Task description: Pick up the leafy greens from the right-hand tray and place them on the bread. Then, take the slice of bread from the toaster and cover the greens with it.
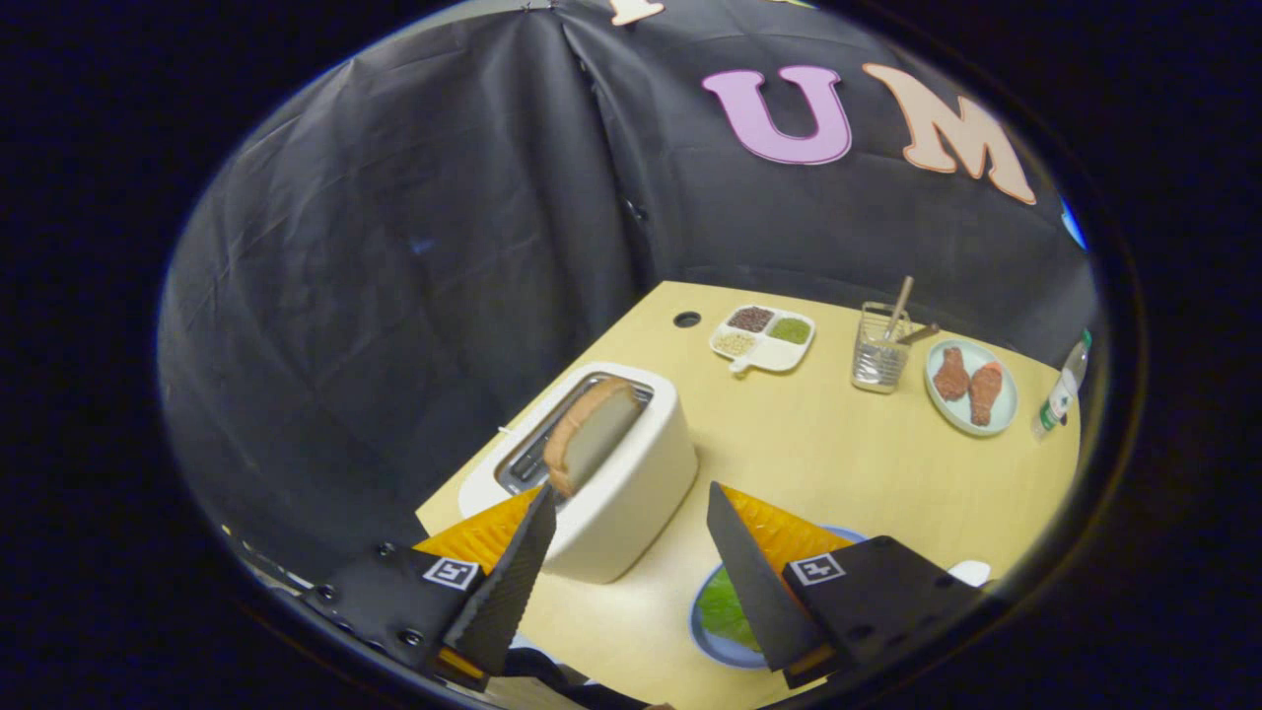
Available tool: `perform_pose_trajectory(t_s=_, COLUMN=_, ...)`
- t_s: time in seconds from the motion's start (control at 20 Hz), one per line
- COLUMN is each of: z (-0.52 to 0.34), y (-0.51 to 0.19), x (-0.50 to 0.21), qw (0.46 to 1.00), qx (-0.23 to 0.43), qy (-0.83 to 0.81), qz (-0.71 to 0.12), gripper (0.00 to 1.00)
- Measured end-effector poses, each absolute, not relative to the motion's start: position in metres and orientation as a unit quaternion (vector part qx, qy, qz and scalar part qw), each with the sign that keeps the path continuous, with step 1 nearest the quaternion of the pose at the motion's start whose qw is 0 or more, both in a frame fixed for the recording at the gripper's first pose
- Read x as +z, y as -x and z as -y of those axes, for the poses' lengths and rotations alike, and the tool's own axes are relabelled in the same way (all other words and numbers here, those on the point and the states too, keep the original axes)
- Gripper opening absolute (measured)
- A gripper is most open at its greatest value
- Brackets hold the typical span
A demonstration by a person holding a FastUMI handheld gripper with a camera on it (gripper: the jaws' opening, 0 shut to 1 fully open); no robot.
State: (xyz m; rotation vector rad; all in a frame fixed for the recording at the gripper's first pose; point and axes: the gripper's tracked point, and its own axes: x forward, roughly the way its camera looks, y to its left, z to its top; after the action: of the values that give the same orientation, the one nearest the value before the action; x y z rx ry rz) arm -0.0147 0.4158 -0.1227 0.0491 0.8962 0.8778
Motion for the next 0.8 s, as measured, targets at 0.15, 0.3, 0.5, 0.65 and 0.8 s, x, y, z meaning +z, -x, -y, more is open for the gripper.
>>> perform_pose_trajectory(t_s=0.15, z=-0.441, y=0.008, x=-0.117, qw=0.812, qx=0.409, qy=-0.025, qz=-0.415, gripper=0.98)
perform_pose_trajectory(t_s=0.3, z=-0.460, y=0.006, x=-0.120, qw=0.809, qx=0.405, qy=-0.028, qz=-0.424, gripper=0.98)
perform_pose_trajectory(t_s=0.5, z=-0.480, y=0.002, x=-0.130, qw=0.805, qx=0.396, qy=-0.032, qz=-0.440, gripper=0.98)
perform_pose_trajectory(t_s=0.65, z=-0.492, y=0.001, x=-0.144, qw=0.805, qx=0.386, qy=-0.019, qz=-0.451, gripper=0.97)
perform_pose_trajectory(t_s=0.8, z=-0.498, y=0.000, x=-0.157, qw=0.802, qx=0.374, qy=-0.012, qz=-0.466, gripper=0.93)
